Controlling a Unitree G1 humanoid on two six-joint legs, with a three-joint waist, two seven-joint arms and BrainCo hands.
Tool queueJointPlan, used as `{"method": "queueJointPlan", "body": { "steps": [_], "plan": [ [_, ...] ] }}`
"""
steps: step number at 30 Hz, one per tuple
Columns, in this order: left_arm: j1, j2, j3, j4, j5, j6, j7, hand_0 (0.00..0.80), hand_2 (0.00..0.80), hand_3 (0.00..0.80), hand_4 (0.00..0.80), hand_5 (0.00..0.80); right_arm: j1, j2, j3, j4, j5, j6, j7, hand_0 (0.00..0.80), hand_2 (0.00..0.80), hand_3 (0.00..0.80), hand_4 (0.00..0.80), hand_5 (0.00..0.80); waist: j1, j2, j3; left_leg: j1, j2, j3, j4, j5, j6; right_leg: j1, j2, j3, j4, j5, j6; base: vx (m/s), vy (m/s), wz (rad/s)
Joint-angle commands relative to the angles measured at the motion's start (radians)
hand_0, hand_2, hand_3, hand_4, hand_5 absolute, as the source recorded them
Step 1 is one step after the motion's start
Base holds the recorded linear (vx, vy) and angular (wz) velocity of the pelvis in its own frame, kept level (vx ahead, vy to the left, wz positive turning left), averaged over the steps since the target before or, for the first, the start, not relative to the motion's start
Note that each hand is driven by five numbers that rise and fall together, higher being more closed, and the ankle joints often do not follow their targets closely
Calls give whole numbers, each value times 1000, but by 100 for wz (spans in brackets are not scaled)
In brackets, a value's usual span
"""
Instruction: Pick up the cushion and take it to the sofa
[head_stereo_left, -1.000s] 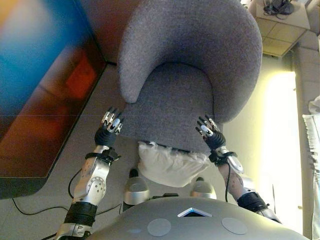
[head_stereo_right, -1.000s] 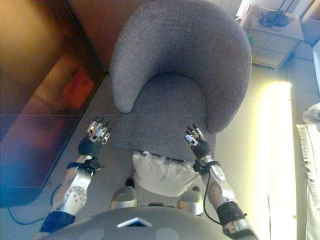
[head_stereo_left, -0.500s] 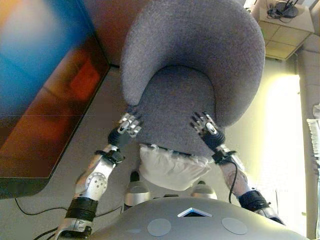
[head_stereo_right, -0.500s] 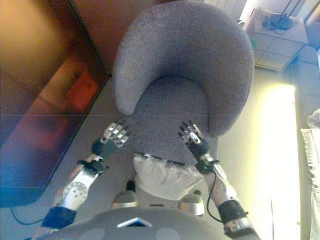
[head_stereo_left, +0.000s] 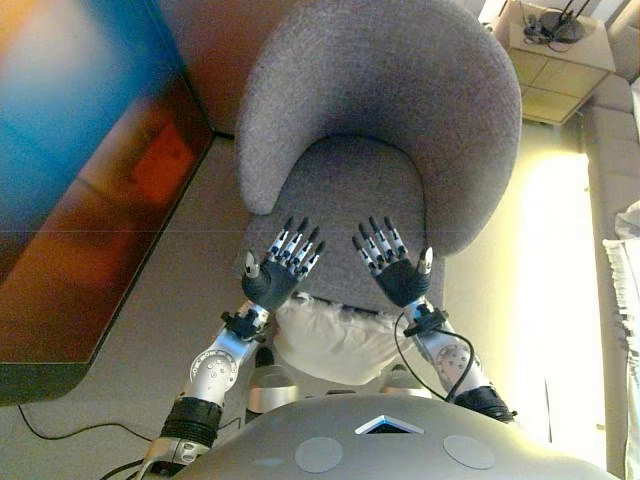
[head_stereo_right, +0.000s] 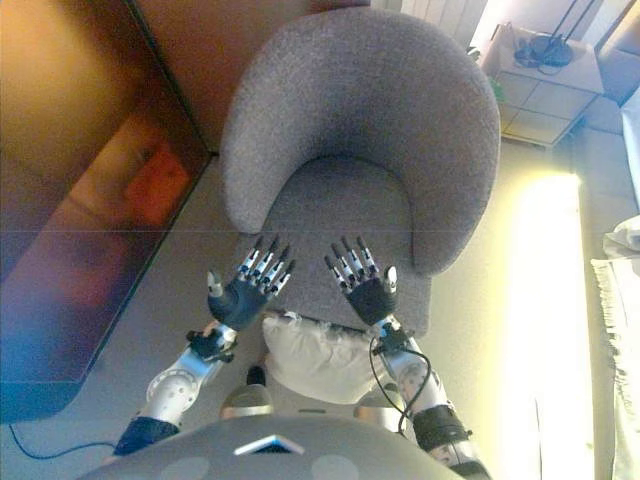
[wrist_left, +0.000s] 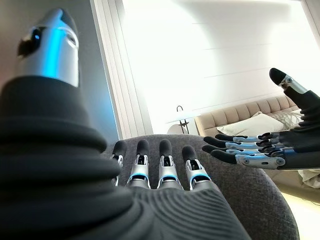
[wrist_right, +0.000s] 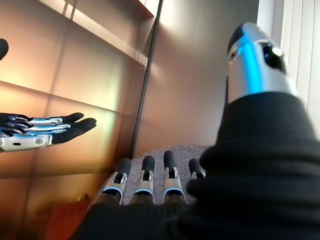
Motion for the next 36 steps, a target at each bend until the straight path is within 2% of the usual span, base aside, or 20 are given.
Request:
{"method": "queueJointPlan", "body": {
  "steps": [1,9,10,12,13,15,16,18,22,26,30,32,36],
  "plan": [
    [-31,8,8,-44,-47,-14,-17,0,0,0,0,0,-25,6,-18,-56,-7,-28,35,0,0,0,0,0,2,15,-6,-12,49,54,52,-31,36,-59,-44,-24,24,57,21,0,0,0],
    [-21,10,2,-45,-46,-24,2,0,0,0,0,0,-17,-8,-5,-53,-9,-41,32,0,0,0,0,0,3,14,0,-13,50,53,56,-30,34,-58,-39,-20,20,58,19,0,0,0],
    [-18,14,3,-44,-24,-43,19,0,0,0,0,0,-14,-10,-4,-57,-14,-42,29,0,0,0,0,0,2,13,1,-12,50,53,56,-31,34,-57,-38,-19,20,58,19,0,0,0],
    [-8,33,7,-42,92,-135,82,0,0,0,0,0,-7,-20,-2,-65,-58,-66,8,0,0,0,0,0,4,10,2,-14,49,49,69,-38,33,-58,-38,-15,18,58,18,0,0,0],
    [-4,55,8,-41,192,-214,159,0,0,0,0,0,-4,-33,2,-64,-114,-108,-36,0,0,0,0,0,5,9,3,-17,49,45,82,-43,32,-59,-38,-10,19,58,18,0,0,0],
    [-2,86,18,-38,364,-321,318,0,0,0,0,0,-4,-64,7,-55,-294,-216,-176,0,0,0,0,0,7,7,9,-25,50,38,113,-53,30,-61,-38,-1,24,57,16,16,2,-1],
    [-6,103,25,-36,465,-365,387,0,0,0,0,0,-10,-83,8,-42,-392,-272,-264,0,0,0,0,0,8,4,14,-31,49,35,131,-57,30,-61,-40,4,26,58,14,0,0,0],
    [-14,128,43,-27,597,-407,478,0,0,0,0,0,-17,-110,-5,-19,-512,-332,-387,0,0,0,0,0,9,1,24,-47,50,26,165,-65,28,-67,-43,14,36,57,12,0,0,0],
    [-40,158,73,52,686,-418,556,0,0,0,0,0,-41,-159,-30,35,-711,-372,-544,0,0,0,0,0,4,-2,57,-78,55,16,229,-86,31,-92,-61,38,98,42,15,-2,11,-2],
    [-100,176,46,159,720,-419,590,0,0,0,0,0,-82,-171,-35,103,-766,-390,-645,0,0,0,0,0,3,3,98,-122,56,10,263,-93,30,-135,-93,40,160,36,22,-61,18,-2],
    [-203,180,7,259,739,-454,643,0,0,0,0,0,-167,-190,-34,186,-741,-407,-742,0,0,0,0,0,8,16,155,-214,54,-4,317,-100,24,-214,-127,44,209,41,24,-205,14,2],
    [-262,176,-21,307,736,-486,660,0,0,0,0,0,-230,-202,-28,244,-726,-418,-767,0,0,0,0,0,7,26,196,-294,59,-24,375,-107,19,-288,-141,67,254,42,20,-297,39,2],
    [-381,166,-91,398,725,-514,712,0,0,0,0,0,-368,-226,-6,395,-733,-410,-805,0,0,0,0,0,-3,48,271,-479,56,-89,511,-133,12,-481,-147,156,375,31,10,-245,48,-5]
  ]
}}
